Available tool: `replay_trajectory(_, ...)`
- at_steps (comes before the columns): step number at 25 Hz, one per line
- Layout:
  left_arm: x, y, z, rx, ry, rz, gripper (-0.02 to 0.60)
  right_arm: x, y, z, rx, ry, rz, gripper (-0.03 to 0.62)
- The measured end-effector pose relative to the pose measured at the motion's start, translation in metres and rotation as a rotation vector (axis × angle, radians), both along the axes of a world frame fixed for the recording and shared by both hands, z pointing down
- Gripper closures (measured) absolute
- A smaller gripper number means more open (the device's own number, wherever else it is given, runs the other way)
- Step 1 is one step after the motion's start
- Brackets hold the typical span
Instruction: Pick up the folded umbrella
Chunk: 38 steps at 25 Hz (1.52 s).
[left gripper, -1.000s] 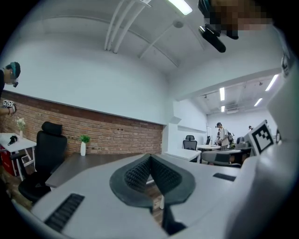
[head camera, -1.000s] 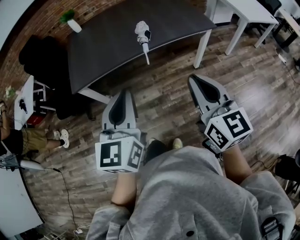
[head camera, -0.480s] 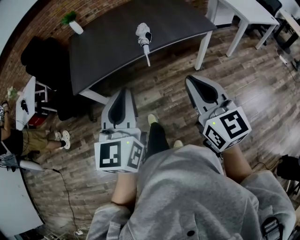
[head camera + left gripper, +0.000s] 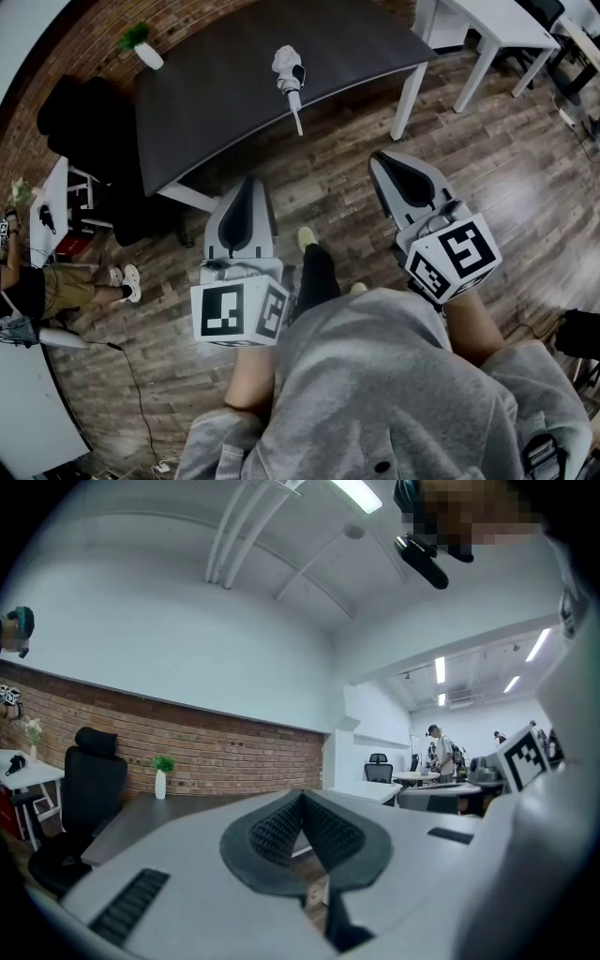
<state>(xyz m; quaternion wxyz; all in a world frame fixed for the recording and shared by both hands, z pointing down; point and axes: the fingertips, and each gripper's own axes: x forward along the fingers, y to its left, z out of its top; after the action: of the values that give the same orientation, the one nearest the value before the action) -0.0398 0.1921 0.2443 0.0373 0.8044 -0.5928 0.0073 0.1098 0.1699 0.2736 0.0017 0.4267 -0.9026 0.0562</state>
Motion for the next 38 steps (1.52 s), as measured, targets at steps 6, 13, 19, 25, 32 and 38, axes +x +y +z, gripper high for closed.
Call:
replay_trajectory(6,-0.01,-0.021,0.009,-0.011,-0.021,-0.018,0.568,-0.009,-0.018,0.004,-0.003,0.015,-0.006,0.571)
replay_trajectory(13,-0.021,-0.055,0.016,-0.024,-0.026,-0.022,0.568,-0.02,-0.054,0.008,-0.021,0.02,-0.007,0.571)
replay_trajectory(19,-0.041,-0.096,0.02,-0.043,-0.027,-0.038,0.568,-0.04,-0.094,0.008,-0.032,0.025,-0.014,0.571)
replay_trajectory(25,-0.06,-0.138,0.024,-0.066,-0.01,-0.035,0.568,-0.061,-0.133,0.013,-0.056,0.05,-0.015,0.569)
replay_trajectory(32,-0.087,-0.18,0.032,-0.092,0.011,-0.02,0.568,-0.097,-0.171,0.019,-0.076,0.076,-0.028,0.57)
replay_trajectory(38,-0.112,-0.212,0.033,-0.096,0.015,-0.018,0.568,-0.118,-0.204,0.018,-0.079,0.075,-0.014,0.569)
